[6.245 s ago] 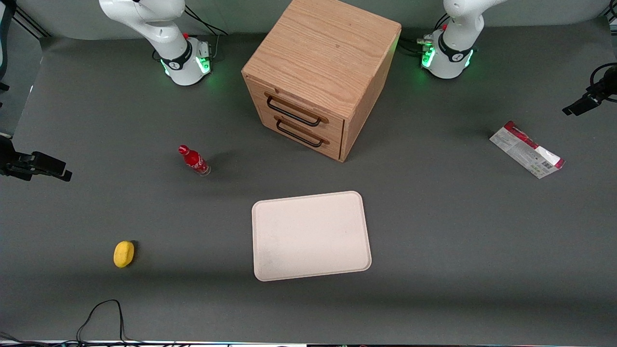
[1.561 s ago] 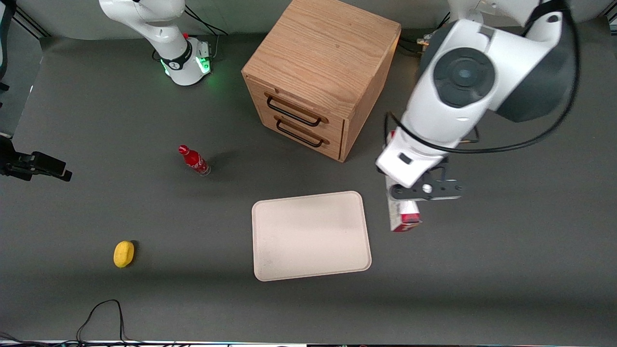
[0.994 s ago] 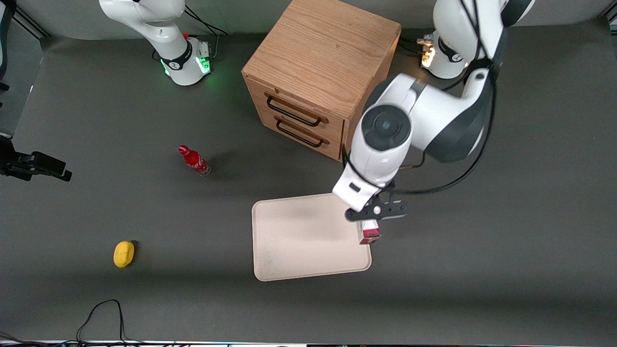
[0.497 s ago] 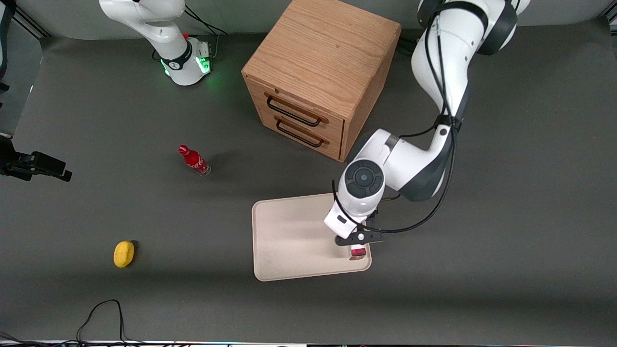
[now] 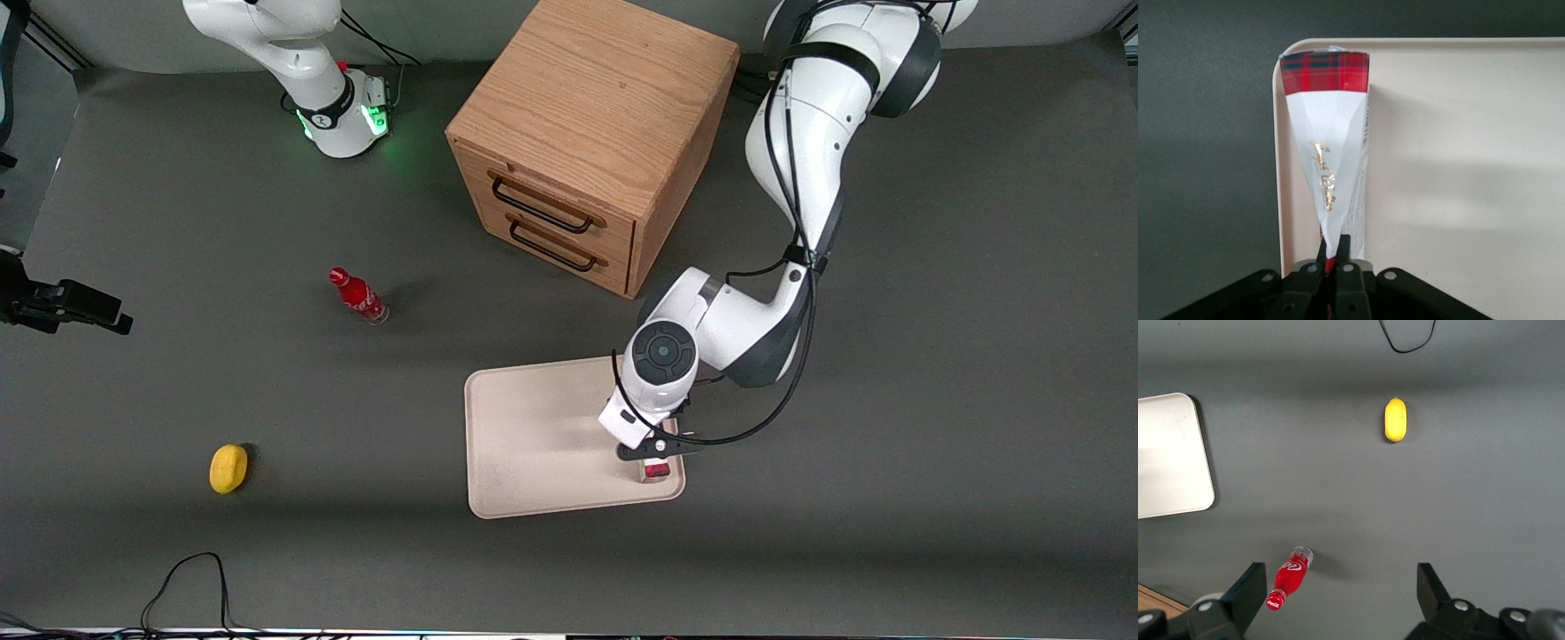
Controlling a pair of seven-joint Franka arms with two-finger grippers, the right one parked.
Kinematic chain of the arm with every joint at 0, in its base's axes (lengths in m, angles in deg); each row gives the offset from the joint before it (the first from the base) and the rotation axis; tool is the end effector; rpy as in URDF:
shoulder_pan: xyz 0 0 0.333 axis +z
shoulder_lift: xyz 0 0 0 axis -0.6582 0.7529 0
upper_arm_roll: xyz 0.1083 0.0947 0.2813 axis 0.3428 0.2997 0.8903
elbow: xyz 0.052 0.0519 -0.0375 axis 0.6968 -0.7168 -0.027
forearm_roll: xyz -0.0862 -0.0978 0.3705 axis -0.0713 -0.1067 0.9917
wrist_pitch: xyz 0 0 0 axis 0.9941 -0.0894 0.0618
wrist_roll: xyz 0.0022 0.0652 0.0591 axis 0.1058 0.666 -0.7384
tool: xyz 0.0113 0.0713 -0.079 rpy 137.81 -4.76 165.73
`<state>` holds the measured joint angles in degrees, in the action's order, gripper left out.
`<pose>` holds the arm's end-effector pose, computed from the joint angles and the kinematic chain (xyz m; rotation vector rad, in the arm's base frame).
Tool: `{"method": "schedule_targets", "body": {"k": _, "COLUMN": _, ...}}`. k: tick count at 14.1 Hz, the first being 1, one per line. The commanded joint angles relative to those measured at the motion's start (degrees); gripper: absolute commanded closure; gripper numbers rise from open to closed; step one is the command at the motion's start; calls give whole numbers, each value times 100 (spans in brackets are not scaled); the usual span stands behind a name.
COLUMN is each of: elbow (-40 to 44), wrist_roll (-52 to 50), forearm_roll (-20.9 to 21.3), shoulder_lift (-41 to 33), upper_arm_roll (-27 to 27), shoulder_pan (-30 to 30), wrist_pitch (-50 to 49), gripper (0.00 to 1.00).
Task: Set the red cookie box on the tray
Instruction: 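Lower the held box upright onto the tray's corner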
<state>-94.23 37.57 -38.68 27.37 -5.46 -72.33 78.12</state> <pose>0.6555 -0.4152 0.2582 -3.1256 -0.1851 0.0038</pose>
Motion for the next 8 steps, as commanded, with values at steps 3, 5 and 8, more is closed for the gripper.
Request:
{"method": "schedule_targets", "body": {"k": 3, "elbow": -40, "wrist_roll": -77, "forearm_roll": 70, "shoulder_lift": -93, "upper_arm_roll": 74, "shoulder_pan": -74, "wrist_pitch": -38, "gripper": 1}}
{"method": "schedule_targets", "body": {"k": 5, "elbow": -31, "wrist_roll": -77, "forearm_roll": 97, "shoulder_lift": -268, "upper_arm_roll": 74, "shoulder_pan": -83, "wrist_pitch": -256, "gripper": 0}}
{"method": "schedule_targets", "body": {"k": 8, "elbow": 4, "wrist_roll": -77, "forearm_roll": 27, "shoulder_lift": -829, "upper_arm_roll": 66, "shoulder_pan": -100, "wrist_pitch": -1073, "gripper": 0}}
